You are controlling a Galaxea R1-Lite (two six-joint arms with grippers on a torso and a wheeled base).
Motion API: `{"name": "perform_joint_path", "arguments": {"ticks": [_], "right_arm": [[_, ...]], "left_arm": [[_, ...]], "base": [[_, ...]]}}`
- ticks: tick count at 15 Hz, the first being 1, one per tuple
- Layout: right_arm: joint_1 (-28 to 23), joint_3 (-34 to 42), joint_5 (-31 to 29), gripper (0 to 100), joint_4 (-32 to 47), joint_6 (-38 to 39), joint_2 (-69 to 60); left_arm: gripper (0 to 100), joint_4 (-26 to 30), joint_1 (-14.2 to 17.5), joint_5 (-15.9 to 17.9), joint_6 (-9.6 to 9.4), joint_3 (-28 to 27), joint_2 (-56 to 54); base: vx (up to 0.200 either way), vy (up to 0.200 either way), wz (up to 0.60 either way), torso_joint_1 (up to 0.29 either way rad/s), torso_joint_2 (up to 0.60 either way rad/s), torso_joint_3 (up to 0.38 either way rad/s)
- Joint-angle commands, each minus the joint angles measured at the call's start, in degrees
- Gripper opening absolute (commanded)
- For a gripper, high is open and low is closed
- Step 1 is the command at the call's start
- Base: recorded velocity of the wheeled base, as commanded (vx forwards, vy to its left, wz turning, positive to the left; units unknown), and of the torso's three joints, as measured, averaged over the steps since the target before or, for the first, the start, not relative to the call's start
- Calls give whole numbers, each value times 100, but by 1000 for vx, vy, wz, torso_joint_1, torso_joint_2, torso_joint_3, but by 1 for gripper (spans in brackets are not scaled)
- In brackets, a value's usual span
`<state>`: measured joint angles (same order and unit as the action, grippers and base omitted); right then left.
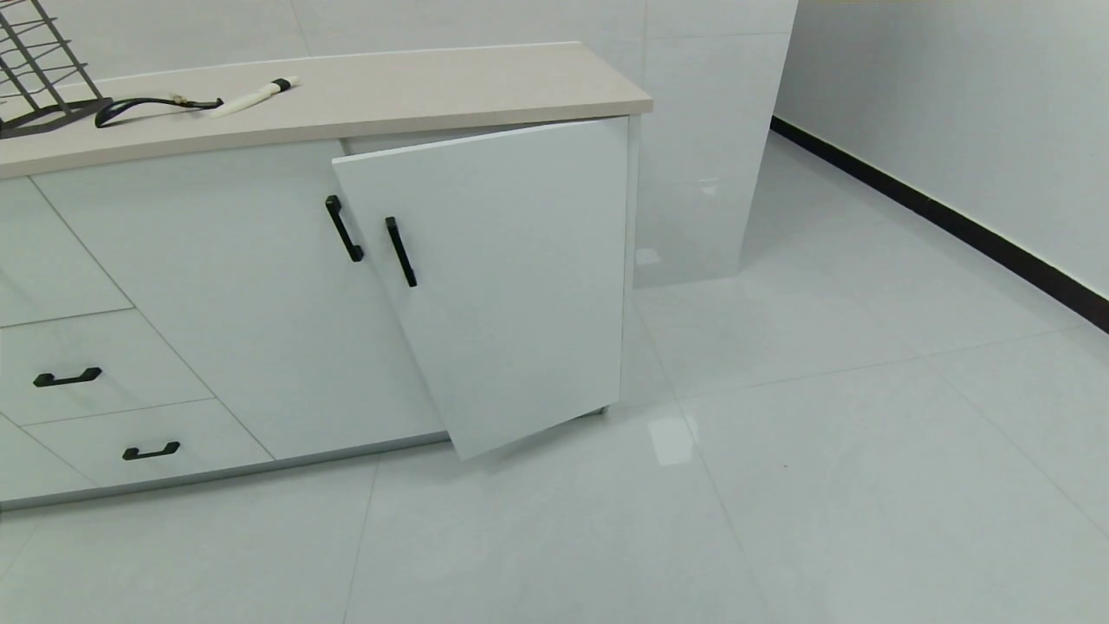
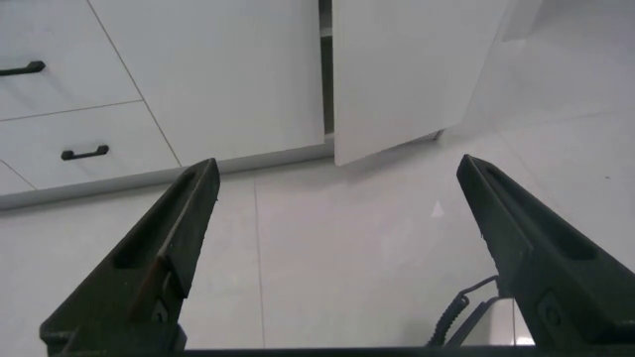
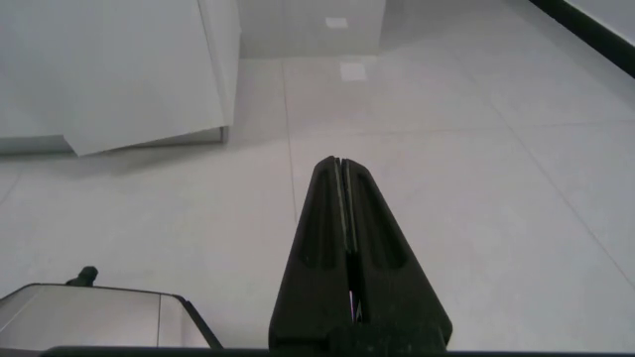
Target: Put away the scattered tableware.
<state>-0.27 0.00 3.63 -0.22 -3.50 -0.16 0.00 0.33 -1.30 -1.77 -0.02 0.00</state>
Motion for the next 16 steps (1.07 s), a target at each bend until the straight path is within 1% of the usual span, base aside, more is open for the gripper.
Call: {"name": "perform_joint_path", "arguments": {"ticks": [1,3,4,6,7,10,11,16], "right_arm": [[0,0,6,0,4,-2,16],[0,0,-3,0,4,-2,16],[0,0,-3,0,4,-2,16],[0,0,-12,0,13,51,16],[0,0,-56,0,13,157,16],[0,0,-56,0,13,165,16],[0,0,-73,0,13,183,16],[0,0,-144,0,13,227,16]], "left_arm": [[100,0,2,-1,1,2,0],[100,0,2,-1,-8,2,0],[100,0,2,-1,19,2,0],[100,0,2,-1,54,2,0],[100,0,2,-1,36,2,0],[100,9,2,-1,-104,2,0],[100,9,2,-1,-122,2,0],[100,0,2,-1,-104,2,0]], "base": [[0,0,600,2,2,-2],[0,0,600,7,2,0],[0,0,600,7,2,2],[0,0,0,0,0,0],[0,0,0,0,0,0],[200,200,0,4,2,5],[200,200,0,-2,2,2],[200,200,0,4,-3,4]]}}
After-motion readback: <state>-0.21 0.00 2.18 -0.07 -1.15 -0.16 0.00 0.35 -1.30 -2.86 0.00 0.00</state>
